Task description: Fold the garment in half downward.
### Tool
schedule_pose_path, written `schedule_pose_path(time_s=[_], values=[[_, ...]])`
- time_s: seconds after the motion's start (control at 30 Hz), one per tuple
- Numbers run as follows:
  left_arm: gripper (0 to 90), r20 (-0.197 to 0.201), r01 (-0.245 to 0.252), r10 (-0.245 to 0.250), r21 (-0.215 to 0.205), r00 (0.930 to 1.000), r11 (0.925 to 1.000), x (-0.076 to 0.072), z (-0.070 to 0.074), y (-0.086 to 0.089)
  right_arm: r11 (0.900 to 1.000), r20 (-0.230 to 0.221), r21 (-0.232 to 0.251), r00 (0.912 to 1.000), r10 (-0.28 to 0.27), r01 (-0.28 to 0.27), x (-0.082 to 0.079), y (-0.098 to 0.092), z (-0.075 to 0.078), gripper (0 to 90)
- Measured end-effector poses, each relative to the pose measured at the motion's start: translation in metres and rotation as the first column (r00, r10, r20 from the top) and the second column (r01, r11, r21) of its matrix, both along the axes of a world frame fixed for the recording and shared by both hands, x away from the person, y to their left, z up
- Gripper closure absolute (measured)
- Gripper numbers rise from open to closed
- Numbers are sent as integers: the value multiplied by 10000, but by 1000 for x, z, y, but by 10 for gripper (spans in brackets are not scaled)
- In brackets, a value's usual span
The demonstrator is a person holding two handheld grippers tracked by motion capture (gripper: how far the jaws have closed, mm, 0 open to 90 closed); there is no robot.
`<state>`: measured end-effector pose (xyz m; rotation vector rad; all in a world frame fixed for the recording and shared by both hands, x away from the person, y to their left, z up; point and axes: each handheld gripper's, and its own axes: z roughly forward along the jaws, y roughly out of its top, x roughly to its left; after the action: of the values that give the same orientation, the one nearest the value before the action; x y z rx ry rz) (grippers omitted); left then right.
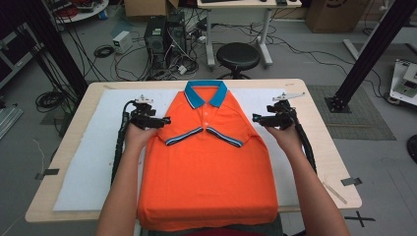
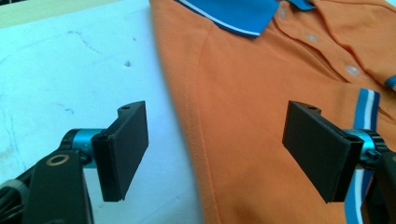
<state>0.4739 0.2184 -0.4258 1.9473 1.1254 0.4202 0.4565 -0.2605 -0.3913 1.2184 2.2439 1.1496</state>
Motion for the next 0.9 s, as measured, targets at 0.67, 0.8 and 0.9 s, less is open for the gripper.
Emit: schedule_pose_path(time_s=[0.67, 0.8, 0.9], values=[[228, -478, -429, 432, 90, 9979, 9990, 30, -21, -9, 9992, -1011, -397, 9948, -110, 70, 39, 31, -36, 214], [228, -542, -617, 632, 285, 9965, 9977, 33, -27, -9, 9986, -1267, -478, 9916, -267, 208, 46, 35, -49, 244], [239, -421, -734, 749, 358, 9963, 9967, 33, -28, -11, 9982, -1297, -533, 9909, -353, 286, 50, 36, -54, 266]])
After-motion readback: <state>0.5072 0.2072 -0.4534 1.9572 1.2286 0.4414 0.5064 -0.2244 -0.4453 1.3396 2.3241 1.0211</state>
